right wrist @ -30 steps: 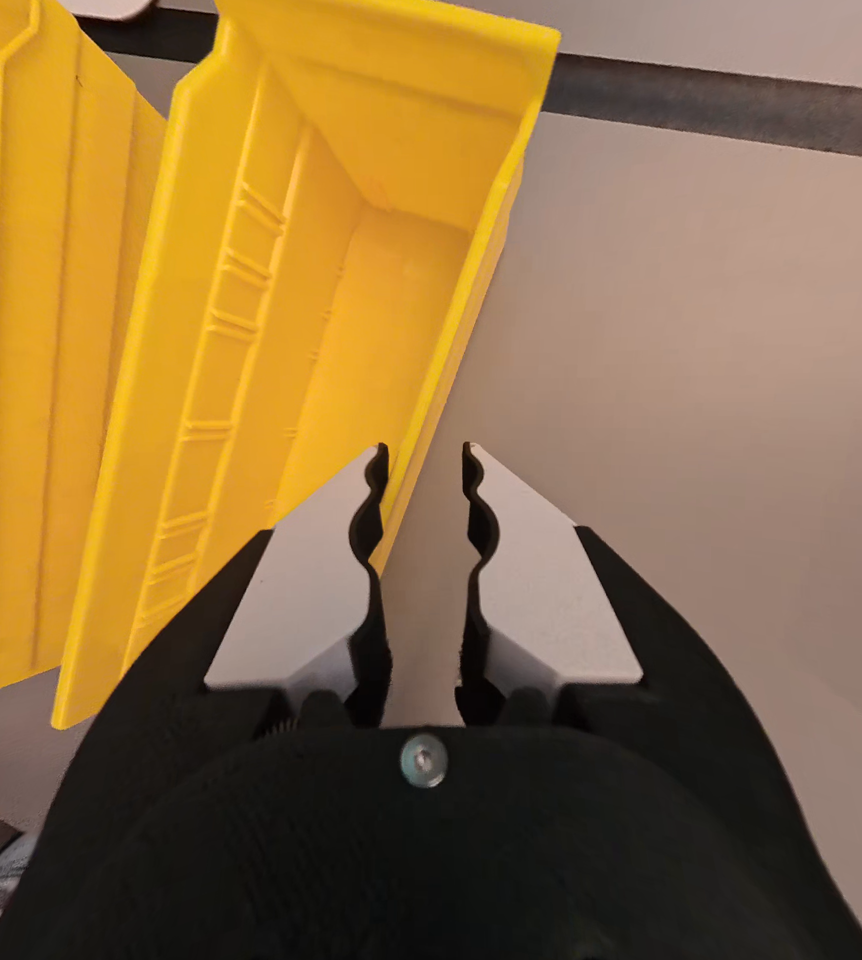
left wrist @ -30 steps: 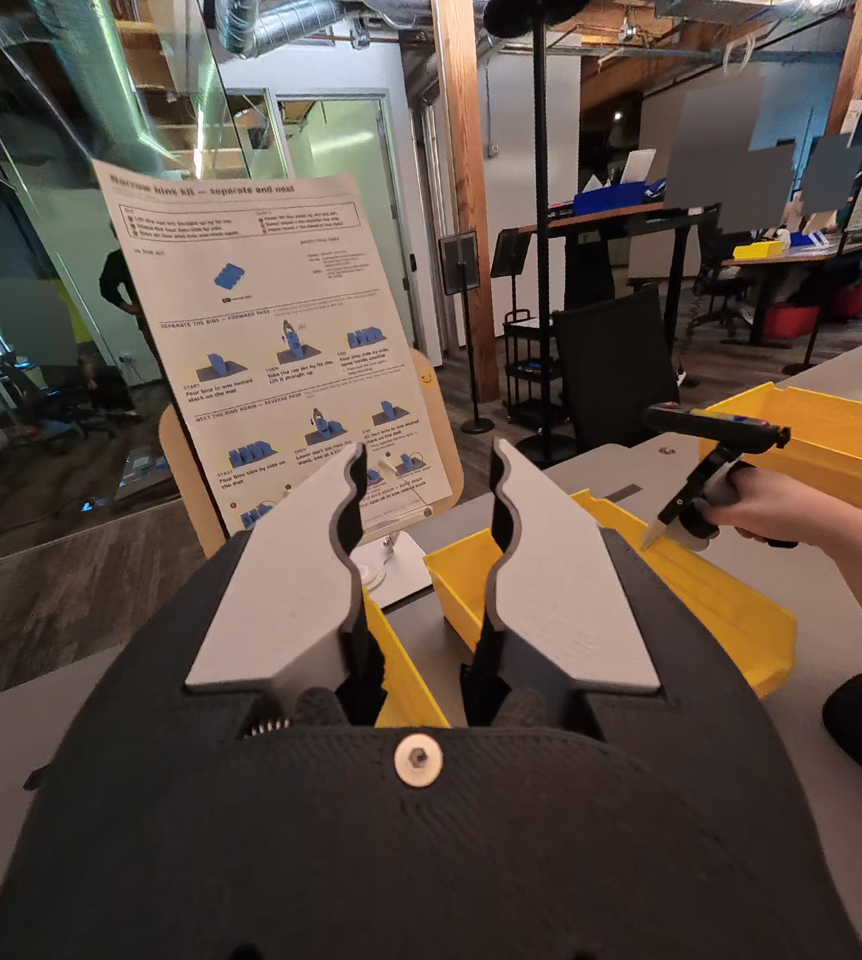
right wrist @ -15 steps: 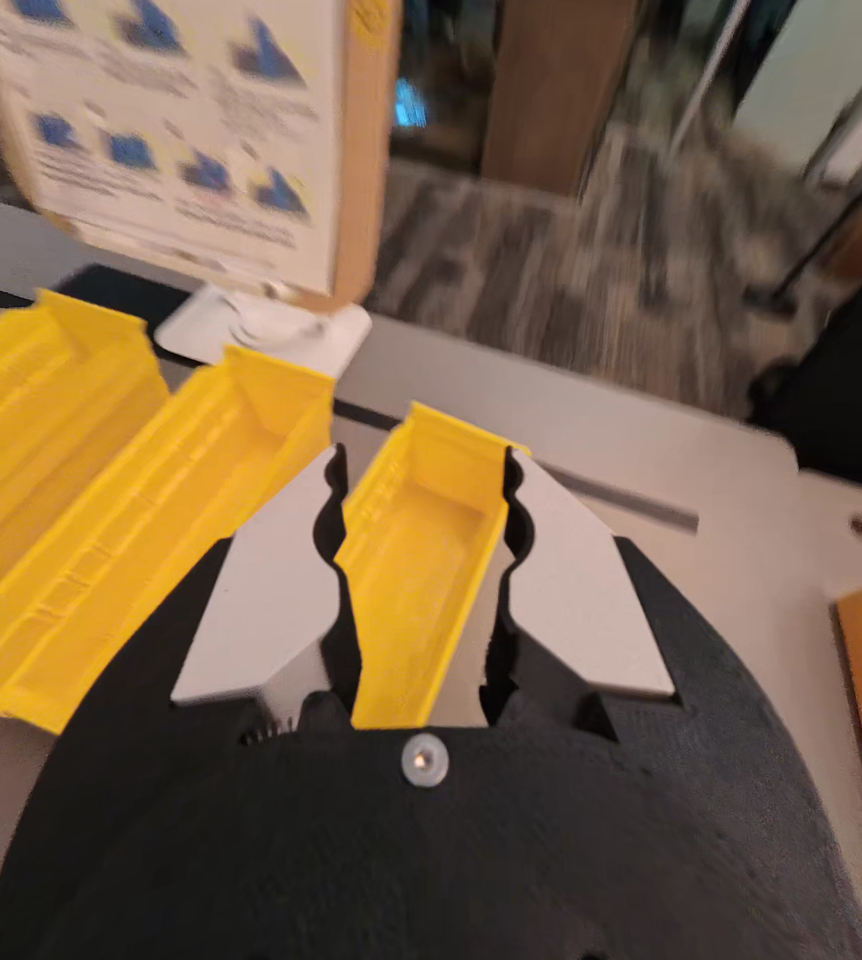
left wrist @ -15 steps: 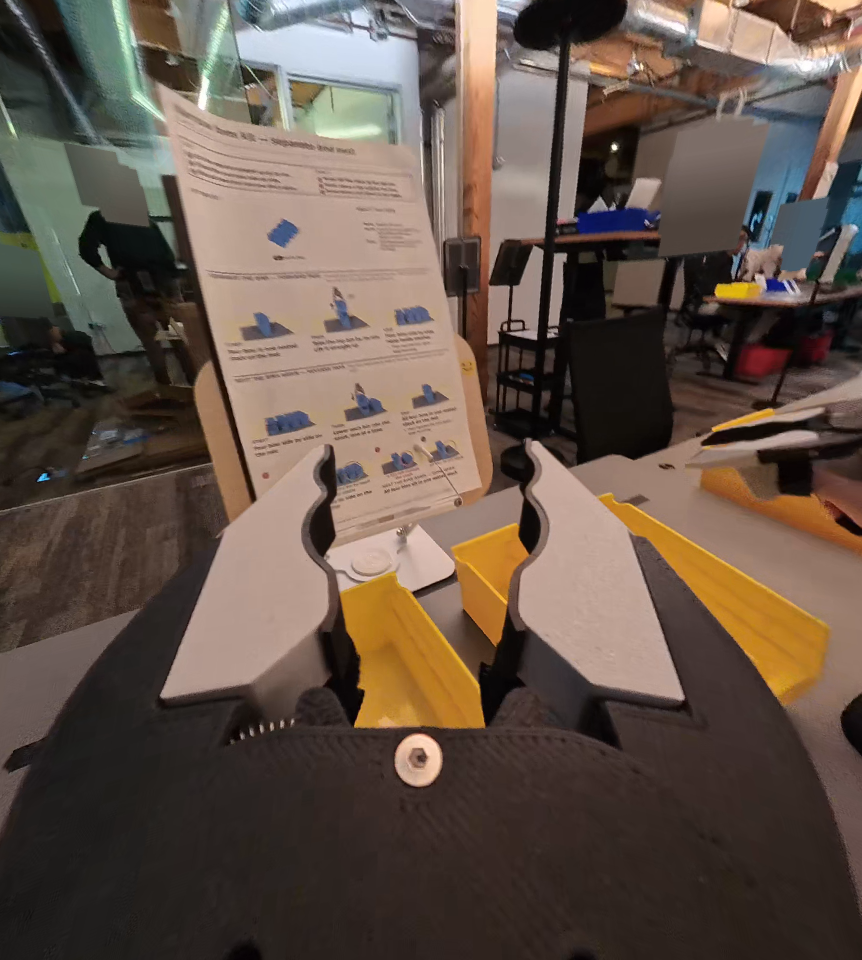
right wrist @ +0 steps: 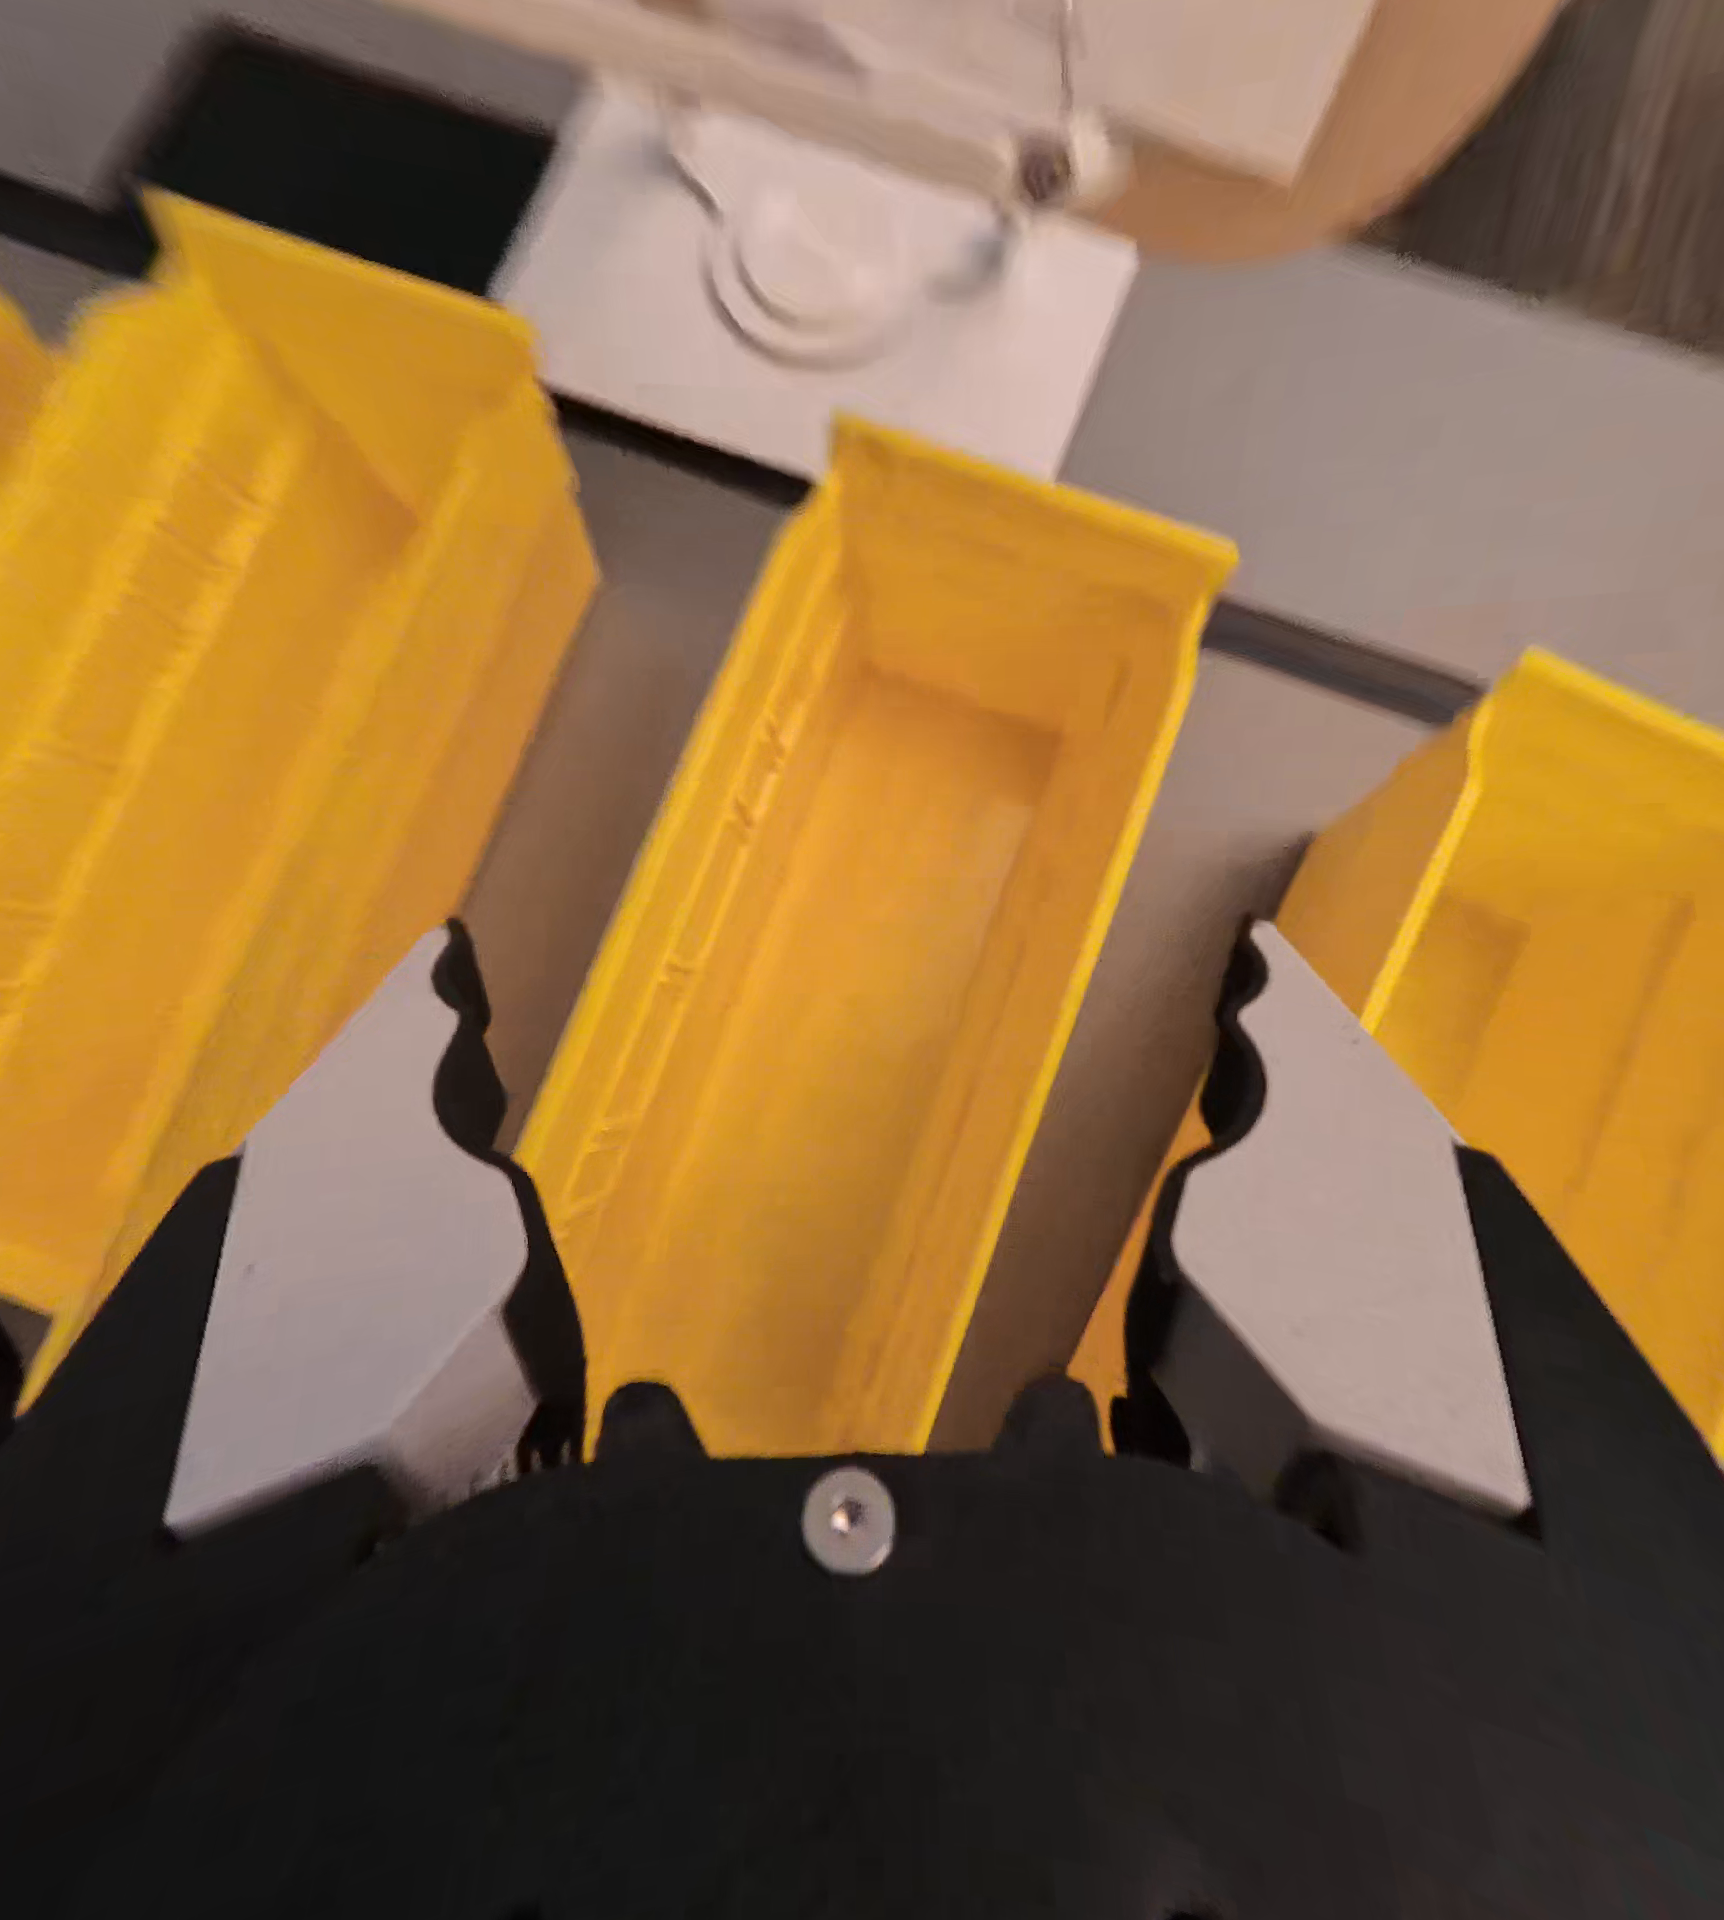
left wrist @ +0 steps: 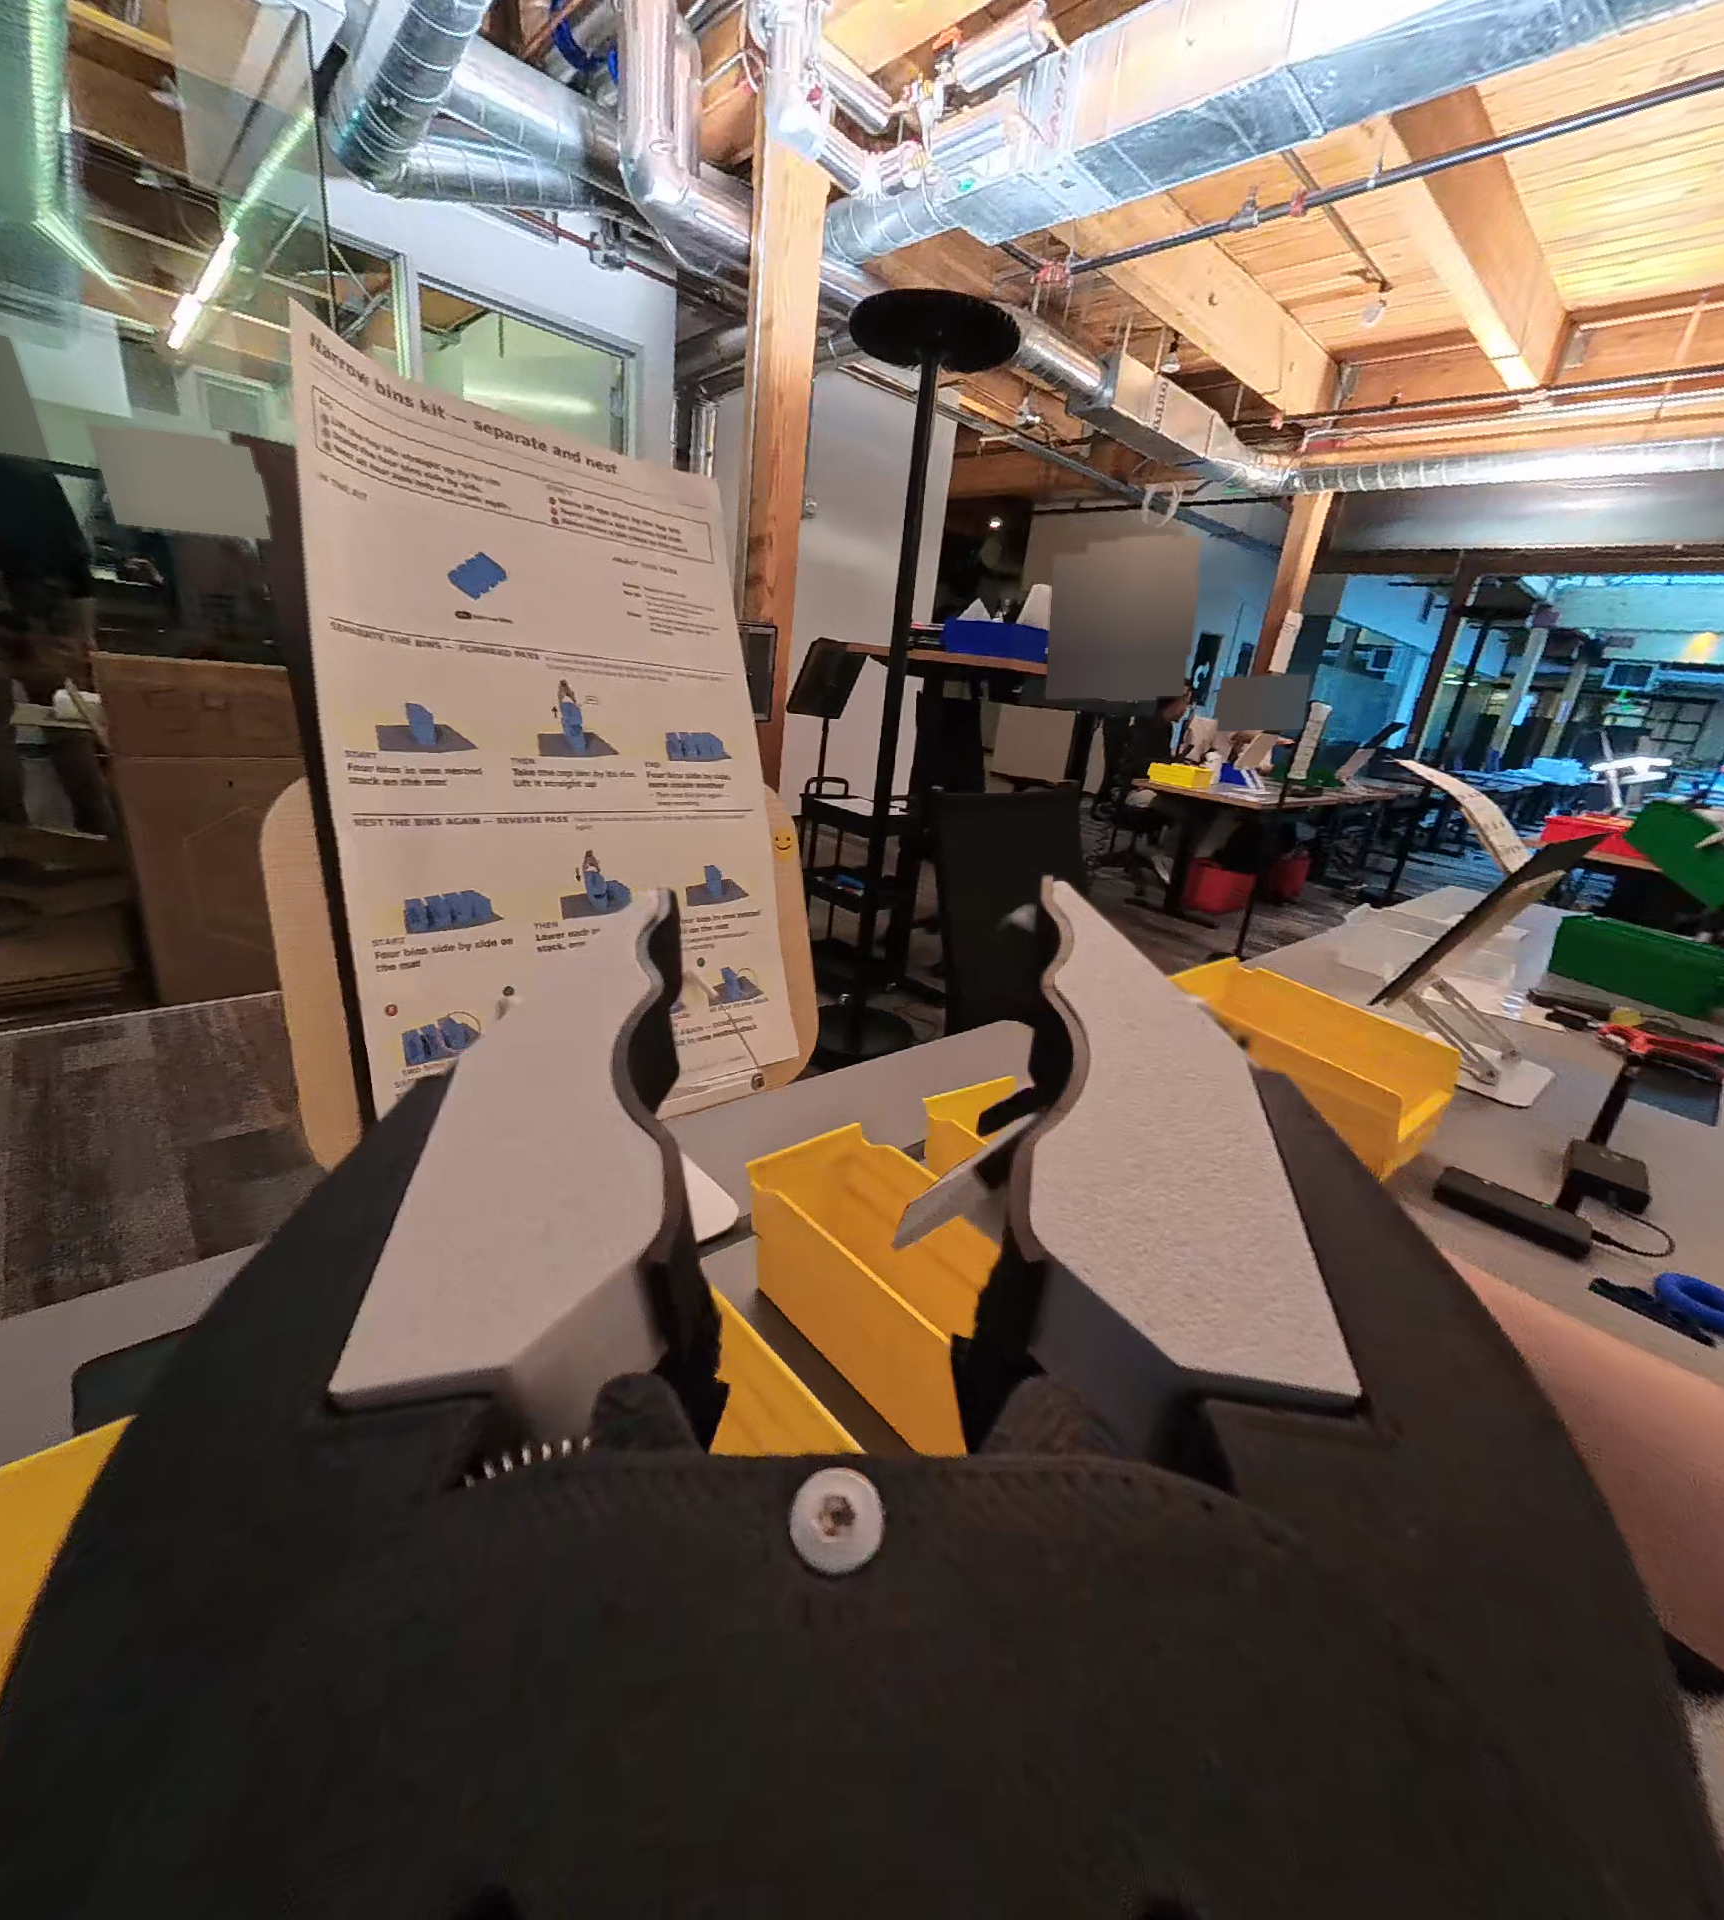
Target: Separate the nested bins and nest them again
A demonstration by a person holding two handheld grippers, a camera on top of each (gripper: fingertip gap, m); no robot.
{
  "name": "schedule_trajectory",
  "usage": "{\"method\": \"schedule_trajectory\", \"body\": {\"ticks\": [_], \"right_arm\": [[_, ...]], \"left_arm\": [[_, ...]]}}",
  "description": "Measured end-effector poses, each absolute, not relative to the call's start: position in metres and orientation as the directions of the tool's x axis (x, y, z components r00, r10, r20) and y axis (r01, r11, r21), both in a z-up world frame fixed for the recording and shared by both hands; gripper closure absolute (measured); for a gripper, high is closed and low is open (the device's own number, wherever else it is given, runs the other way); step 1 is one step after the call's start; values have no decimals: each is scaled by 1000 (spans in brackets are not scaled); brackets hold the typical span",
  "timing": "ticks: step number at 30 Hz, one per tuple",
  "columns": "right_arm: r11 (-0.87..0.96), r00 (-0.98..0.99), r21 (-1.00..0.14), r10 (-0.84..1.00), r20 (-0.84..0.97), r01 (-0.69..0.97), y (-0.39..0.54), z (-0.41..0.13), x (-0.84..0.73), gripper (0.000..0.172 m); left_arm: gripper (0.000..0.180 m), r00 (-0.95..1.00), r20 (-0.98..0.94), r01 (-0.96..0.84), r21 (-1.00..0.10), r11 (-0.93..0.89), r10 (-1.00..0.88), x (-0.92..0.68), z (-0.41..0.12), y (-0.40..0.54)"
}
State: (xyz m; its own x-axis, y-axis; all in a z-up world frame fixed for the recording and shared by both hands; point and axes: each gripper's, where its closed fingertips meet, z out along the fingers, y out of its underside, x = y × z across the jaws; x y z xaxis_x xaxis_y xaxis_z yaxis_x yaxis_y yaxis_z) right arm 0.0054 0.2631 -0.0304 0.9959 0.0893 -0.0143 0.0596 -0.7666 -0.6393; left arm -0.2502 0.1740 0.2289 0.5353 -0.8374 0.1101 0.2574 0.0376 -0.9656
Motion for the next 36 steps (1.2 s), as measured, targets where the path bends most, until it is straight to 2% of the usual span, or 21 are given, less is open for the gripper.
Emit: {"method": "schedule_trajectory", "body": {"ticks": [2,5,8,14,19,25,36], "right_arm": [[-850,999,-526,12,-39,-10,262,-54,12,26],[-911,986,-394,-71,-152,-126,260,-75,5,25],[-944,987,-291,-132,-93,-153,255,-92,12,25],[-969,977,-135,-200,-71,-208,247,-113,2,27],[-976,977,-62,-203,-64,-207,242,-110,-2,48],[-972,971,-27,-230,-60,-232,233,-95,0,57],[-984,978,-19,-176,-108,-179,231,22,-55,58]], "left_arm": [[114,510,122,277,-960,28,-851,-255,231,170],[116,521,144,278,-961,7,-841,-267,228,172],[117,601,134,227,-974,8,-788,-282,218,185],[118,579,172,248,-968,-29,-797,-297,214,187],[118,552,196,254,-965,-61,-810,-302,210,187],[118,528,212,259,-962,-82,-822,-305,208,186],[118,526,217,276,-958,-76,-823,-310,211,182]]}}
